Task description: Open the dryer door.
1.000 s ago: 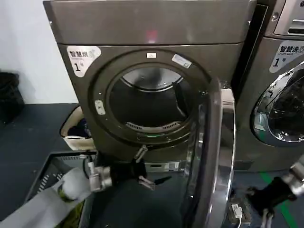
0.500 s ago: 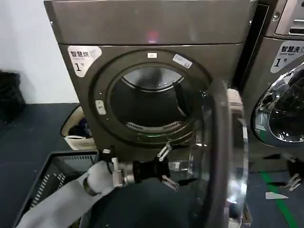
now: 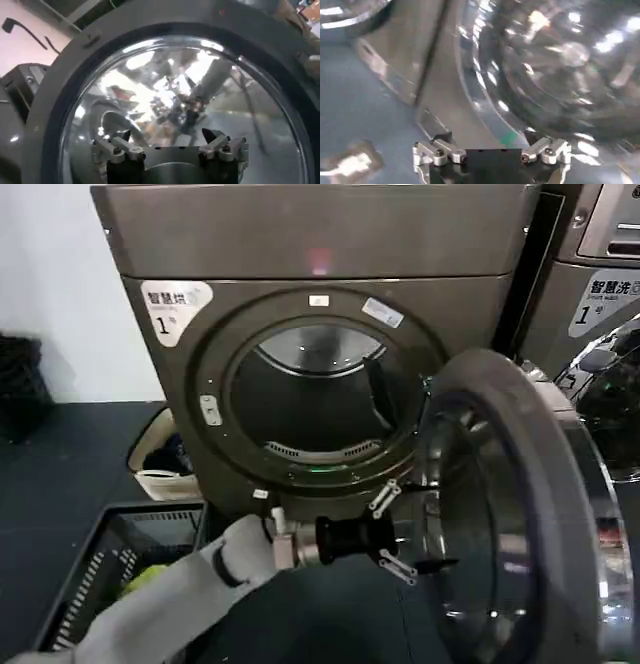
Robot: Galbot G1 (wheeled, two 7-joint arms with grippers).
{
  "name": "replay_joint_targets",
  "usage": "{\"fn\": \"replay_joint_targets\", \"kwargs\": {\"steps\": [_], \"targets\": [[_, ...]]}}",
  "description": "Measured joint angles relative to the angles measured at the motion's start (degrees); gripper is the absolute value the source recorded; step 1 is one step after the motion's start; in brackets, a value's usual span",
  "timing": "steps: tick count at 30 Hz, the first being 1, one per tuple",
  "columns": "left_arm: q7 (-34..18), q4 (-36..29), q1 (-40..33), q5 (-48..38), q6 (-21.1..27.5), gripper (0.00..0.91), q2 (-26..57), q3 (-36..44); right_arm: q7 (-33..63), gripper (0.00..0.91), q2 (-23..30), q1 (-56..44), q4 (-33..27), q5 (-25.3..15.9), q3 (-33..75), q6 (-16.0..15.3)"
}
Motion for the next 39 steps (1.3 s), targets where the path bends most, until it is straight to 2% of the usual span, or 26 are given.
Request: {"fn": "replay_joint_targets", "kwargs": {"steps": [3, 7, 18, 23, 27, 31, 37, 39], "targets": [[-0.31, 0.56, -0.71, 0.08, 0.25, 0.907, -1.57, 0.85, 1.24, 0.907, 0.96, -0.75, -5.92, -0.66, 4.08, 2.45], [-1.24, 1.69, -1.77, 0.34, 0.47, 0.907, -3.99, 2.28, 5.60, 0.907, 2.90, -7.95, -9.48, -1.29, 15.05, 2.61], [-3.66, 6.20, -5.03, 1.67, 1.55, 0.907, -12.07, 6.44, 8.13, 0.907, 12.82, -37.93, -5.71, -0.80, 52.32, 2.95], [-4.49, 9.16, -6.42, 2.45, 1.54, 0.907, -16.33, 8.00, 12.10, 0.907, 20.02, -49.93, 2.05, -0.72, 65.70, 1.91], [-5.49, 11.73, -7.37, 3.13, 1.53, 0.907, -19.60, 8.91, 15.58, 0.907, 27.56, -58.25, 12.17, -1.50, 73.77, 1.35], [-6.78, 14.40, -8.12, 4.88, 0.87, 0.907, -23.10, 9.17, 19.82, 0.907, 35.63, -64.79, 21.89, -3.79, 79.78, 0.87], [-10.56, 18.61, -9.01, 8.67, -0.12, 0.907, -27.59, 9.70, 26.02, 0.907, 45.02, -70.19, 31.64, -8.21, 85.33, -0.50], [-12.28, 20.00, -9.18, 10.72, -0.29, 0.907, -28.69, 9.81, 28.60, 0.907, 47.73, -71.20, 34.68, -10.50, 86.47, -2.04]]}}
